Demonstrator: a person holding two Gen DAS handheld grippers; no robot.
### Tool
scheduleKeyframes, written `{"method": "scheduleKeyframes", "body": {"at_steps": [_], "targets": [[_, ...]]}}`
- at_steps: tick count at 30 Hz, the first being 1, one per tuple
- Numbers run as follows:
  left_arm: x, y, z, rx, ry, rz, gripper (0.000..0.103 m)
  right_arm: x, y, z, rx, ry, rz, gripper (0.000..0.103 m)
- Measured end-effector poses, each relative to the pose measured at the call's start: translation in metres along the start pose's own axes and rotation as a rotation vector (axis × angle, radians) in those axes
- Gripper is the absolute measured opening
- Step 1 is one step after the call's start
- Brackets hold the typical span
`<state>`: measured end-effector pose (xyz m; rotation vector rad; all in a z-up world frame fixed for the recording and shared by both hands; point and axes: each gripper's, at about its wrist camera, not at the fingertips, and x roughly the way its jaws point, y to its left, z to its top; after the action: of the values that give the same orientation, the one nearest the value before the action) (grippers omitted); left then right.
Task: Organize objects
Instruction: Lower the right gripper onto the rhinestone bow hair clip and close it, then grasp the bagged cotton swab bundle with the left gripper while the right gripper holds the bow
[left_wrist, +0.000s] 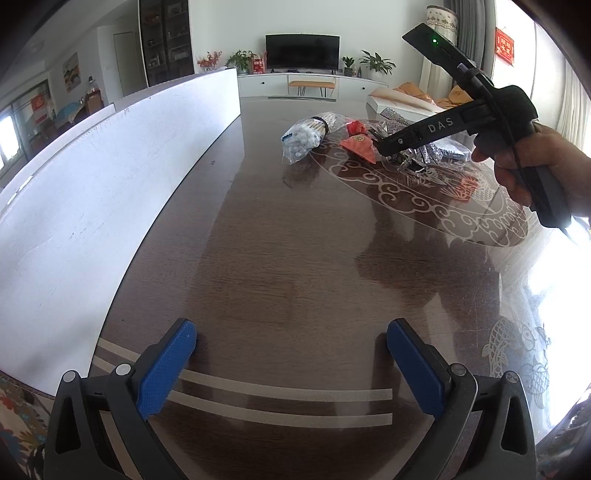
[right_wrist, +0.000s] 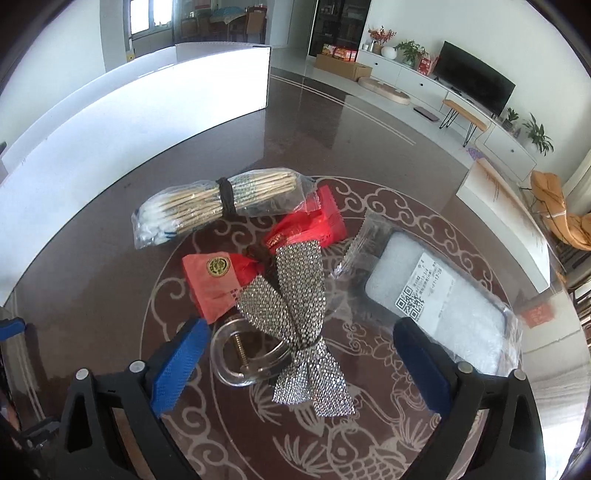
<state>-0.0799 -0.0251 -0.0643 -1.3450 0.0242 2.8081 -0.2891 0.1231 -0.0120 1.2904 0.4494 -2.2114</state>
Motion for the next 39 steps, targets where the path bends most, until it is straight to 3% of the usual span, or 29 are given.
{"method": "scheduleKeyframes", "body": {"at_steps": [1, 5, 9, 11, 12, 15, 20, 21, 23, 24, 29, 31, 33, 35, 39], "targets": [[0.001, 0.000, 0.001, -0.001, 0.000, 0.000, 0.103, 0.001, -0.004, 0.000, 0.028, 0.024, 0.027, 0.057], [0.003, 0.000, 0.002, -0.006, 0.000, 0.005, 0.103, -0.012, 0.001, -0.019, 0.078, 0.056, -0.015, 0.057], [0.003, 0.000, 0.001, -0.007, -0.002, 0.005, 0.103, -0.036, -0.010, -0.057, 0.359, 0.124, 0.014, 0.057], [0.004, 0.000, 0.002, -0.007, -0.002, 0.006, 0.103, -0.045, -0.009, -0.071, 0.421, 0.120, 0.038, 0.058], [0.004, 0.000, 0.001, -0.008, -0.002, 0.007, 0.103, -0.047, -0.006, -0.076, 0.417, 0.114, 0.025, 0.061], [0.004, 0.000, 0.001, -0.007, -0.005, 0.008, 0.103, -0.046, 0.008, -0.084, 0.341, 0.081, -0.036, 0.091], [0.004, 0.000, 0.001, -0.005, -0.007, 0.005, 0.103, -0.035, 0.025, -0.093, 0.237, 0.014, -0.071, 0.092], [0.003, -0.001, 0.000, -0.004, -0.007, 0.005, 0.103, -0.035, 0.025, -0.094, 0.231, -0.010, -0.081, 0.091], [0.004, -0.001, 0.001, -0.004, -0.006, 0.005, 0.103, -0.037, 0.024, -0.099, 0.233, -0.061, -0.119, 0.072], [0.003, -0.001, 0.000, -0.004, -0.008, 0.005, 0.103, -0.040, 0.023, -0.100, 0.241, -0.078, -0.122, 0.057], [0.005, 0.001, 0.004, 0.012, 0.031, -0.019, 0.103, -0.046, 0.015, -0.112, 0.290, -0.095, -0.119, 0.057], [0.011, 0.006, 0.017, 0.001, 0.076, -0.064, 0.103, -0.050, 0.017, -0.118, 0.299, -0.098, -0.105, 0.057], [0.019, 0.019, 0.040, -0.076, 0.080, -0.154, 0.103, -0.054, 0.018, -0.123, 0.307, -0.107, -0.087, 0.057], [0.027, 0.029, 0.074, -0.116, 0.051, -0.144, 0.103, -0.061, 0.022, -0.127, 0.313, -0.123, -0.065, 0.056], [0.055, 0.032, 0.149, -0.073, -0.003, -0.132, 0.103, -0.079, 0.027, -0.136, 0.322, -0.166, -0.045, 0.055]]}}
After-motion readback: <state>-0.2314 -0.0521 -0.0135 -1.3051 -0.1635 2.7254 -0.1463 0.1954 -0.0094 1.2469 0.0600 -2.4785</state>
